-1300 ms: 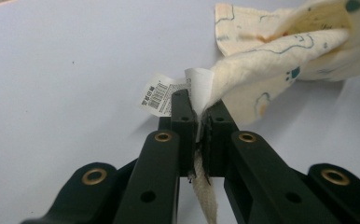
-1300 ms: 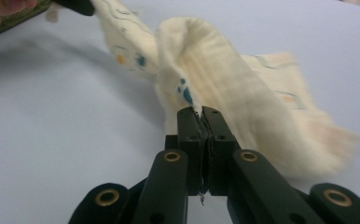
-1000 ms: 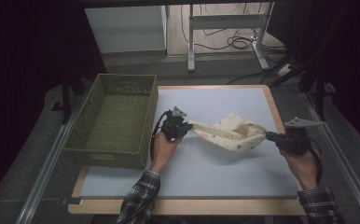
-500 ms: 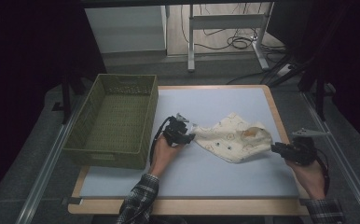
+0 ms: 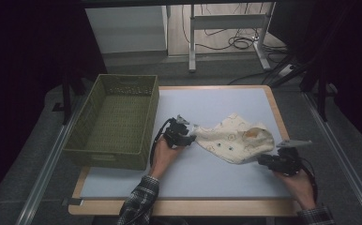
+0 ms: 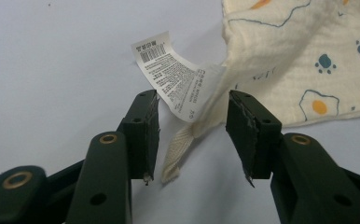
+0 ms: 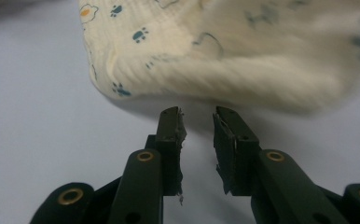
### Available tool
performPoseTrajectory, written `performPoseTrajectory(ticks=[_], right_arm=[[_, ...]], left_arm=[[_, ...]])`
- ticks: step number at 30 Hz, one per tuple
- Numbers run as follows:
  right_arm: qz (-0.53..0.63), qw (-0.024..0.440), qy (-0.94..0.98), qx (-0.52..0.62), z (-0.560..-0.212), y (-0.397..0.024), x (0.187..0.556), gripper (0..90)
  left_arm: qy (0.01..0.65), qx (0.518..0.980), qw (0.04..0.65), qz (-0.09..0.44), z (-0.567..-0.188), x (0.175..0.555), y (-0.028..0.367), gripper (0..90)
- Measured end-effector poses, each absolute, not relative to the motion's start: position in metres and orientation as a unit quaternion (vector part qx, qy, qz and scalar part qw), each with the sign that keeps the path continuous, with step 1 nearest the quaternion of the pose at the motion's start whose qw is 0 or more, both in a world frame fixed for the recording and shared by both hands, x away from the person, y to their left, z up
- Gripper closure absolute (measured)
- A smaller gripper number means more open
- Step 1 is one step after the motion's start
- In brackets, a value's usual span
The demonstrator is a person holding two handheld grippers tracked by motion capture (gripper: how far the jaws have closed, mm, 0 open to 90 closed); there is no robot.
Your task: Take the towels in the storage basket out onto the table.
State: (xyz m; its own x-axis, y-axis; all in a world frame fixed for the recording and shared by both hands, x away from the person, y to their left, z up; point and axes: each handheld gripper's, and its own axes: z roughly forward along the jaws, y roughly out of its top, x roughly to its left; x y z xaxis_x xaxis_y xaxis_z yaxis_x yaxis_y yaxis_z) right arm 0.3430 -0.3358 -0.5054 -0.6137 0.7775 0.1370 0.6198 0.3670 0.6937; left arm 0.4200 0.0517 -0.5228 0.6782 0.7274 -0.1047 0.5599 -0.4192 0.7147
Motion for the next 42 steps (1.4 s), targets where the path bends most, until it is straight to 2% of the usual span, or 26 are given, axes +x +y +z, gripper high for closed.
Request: performPoseTrajectory(ticks=[8, 17, 20, 22, 24, 26, 27, 42], right_arm=[[0.374, 0.129, 0.824, 0.405, -0.485, -0.3, 0.375, 71.9], [0.332, 0.117, 0.838, 0.416, -0.512, -0.288, 0.405, 68.3], [0.341, 0.121, 0.835, 0.415, -0.514, -0.289, 0.402, 69.3], [0.332, 0.138, 0.839, 0.408, -0.515, -0.288, 0.398, 77.0], [0.322, 0.152, 0.844, 0.4, -0.514, -0.285, 0.394, 87.1], [0.318, 0.158, 0.847, 0.397, -0.513, -0.283, 0.391, 89.0], [0.317, 0.158, 0.847, 0.397, -0.512, -0.284, 0.39, 89.3], [0.341, 0.137, 0.831, 0.417, -0.488, -0.329, 0.34, 89.6]], left_arm=[[0.384, 0.835, 0.378, 0.11, -0.524, 0.421, 0.051, 53.9], [0.392, 0.833, 0.376, 0.105, -0.534, 0.428, 0.051, 55.3], [0.39, 0.834, 0.378, 0.098, -0.533, 0.431, 0.051, 57.3], [0.389, 0.834, 0.381, 0.094, -0.533, 0.432, 0.049, 61.6], [0.382, 0.836, 0.383, 0.086, -0.533, 0.432, 0.047, 69.9], [0.376, 0.839, 0.384, 0.085, -0.533, 0.431, 0.045, 81.4], [0.375, 0.84, 0.384, 0.084, -0.533, 0.429, 0.045, 84.0], [0.364, 0.842, 0.393, 0.062, -0.522, 0.401, 0.055, 85.4]])
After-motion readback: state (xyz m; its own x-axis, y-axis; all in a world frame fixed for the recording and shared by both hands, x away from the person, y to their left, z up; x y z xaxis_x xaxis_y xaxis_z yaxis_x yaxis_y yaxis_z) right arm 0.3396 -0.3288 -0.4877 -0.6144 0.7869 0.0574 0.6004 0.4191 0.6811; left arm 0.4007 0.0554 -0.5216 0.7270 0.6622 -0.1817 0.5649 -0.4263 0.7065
